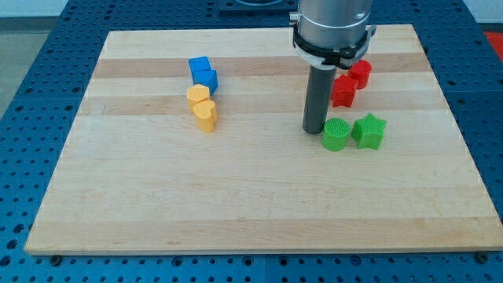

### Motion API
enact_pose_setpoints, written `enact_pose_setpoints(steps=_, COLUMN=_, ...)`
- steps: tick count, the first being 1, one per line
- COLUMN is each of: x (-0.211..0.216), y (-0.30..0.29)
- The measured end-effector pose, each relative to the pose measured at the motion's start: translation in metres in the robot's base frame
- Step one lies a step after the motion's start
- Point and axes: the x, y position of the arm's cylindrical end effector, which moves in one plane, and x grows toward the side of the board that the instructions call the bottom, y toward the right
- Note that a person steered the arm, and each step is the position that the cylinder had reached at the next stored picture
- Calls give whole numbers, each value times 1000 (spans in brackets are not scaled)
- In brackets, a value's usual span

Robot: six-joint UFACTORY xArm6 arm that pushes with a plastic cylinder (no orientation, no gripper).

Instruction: Move the red star to the top left of the green circle

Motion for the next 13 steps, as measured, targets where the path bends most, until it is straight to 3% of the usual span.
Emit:
enact_pose_setpoints(steps=1, x=-21, y=2)
enact_pose_setpoints(steps=2, x=-47, y=45)
enact_pose_setpoints(steps=3, x=-52, y=94)
enact_pose_setpoints(steps=5, x=-44, y=107)
enact_pose_setpoints(steps=7, x=-54, y=188)
enact_pose_setpoints(steps=8, x=-95, y=195)
enact_pose_setpoints(steps=9, x=-104, y=170)
enact_pose_setpoints(steps=11, x=-67, y=32)
enact_pose_setpoints(steps=13, x=-45, y=-17)
